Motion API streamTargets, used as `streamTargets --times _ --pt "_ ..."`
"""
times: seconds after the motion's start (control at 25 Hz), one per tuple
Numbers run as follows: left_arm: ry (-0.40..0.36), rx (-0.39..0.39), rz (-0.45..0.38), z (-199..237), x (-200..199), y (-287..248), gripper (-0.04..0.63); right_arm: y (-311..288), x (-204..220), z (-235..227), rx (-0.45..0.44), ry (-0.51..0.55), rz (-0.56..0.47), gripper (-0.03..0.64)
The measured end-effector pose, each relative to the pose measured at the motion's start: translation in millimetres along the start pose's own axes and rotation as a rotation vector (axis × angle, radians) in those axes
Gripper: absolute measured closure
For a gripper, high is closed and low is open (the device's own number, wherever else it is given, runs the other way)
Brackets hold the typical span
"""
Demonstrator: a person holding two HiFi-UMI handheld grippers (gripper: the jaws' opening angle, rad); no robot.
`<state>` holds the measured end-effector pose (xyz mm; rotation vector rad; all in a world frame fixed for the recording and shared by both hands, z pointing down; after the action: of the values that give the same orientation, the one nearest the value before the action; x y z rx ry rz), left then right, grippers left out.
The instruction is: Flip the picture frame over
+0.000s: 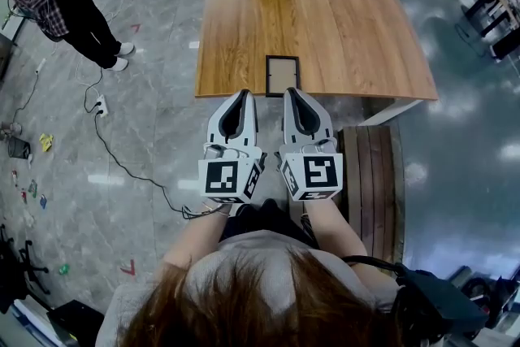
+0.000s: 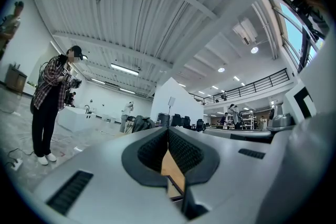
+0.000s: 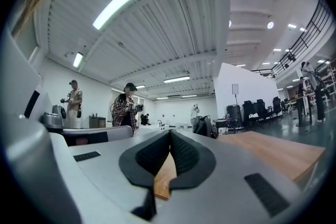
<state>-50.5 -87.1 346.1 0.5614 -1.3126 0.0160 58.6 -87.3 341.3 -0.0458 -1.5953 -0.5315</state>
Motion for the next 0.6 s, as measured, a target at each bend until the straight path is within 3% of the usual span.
streamTargets --times 0.6 --pt "0.016 0.0 0.006 7.8 2.3 2.3 0.588 -3.2 2.8 9.5 -0.003 0.005 0.003 0.601"
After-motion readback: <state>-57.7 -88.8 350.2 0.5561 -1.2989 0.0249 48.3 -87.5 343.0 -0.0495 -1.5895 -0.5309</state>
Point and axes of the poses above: the fingertips, and each gripper's own axes: y backward along the fingers, z to its left, x out of its underside, the point moved 4 cm from there along y, backward along the fingers, and after that the axes turned 15 degrees about -z, right-handed, at the moved point
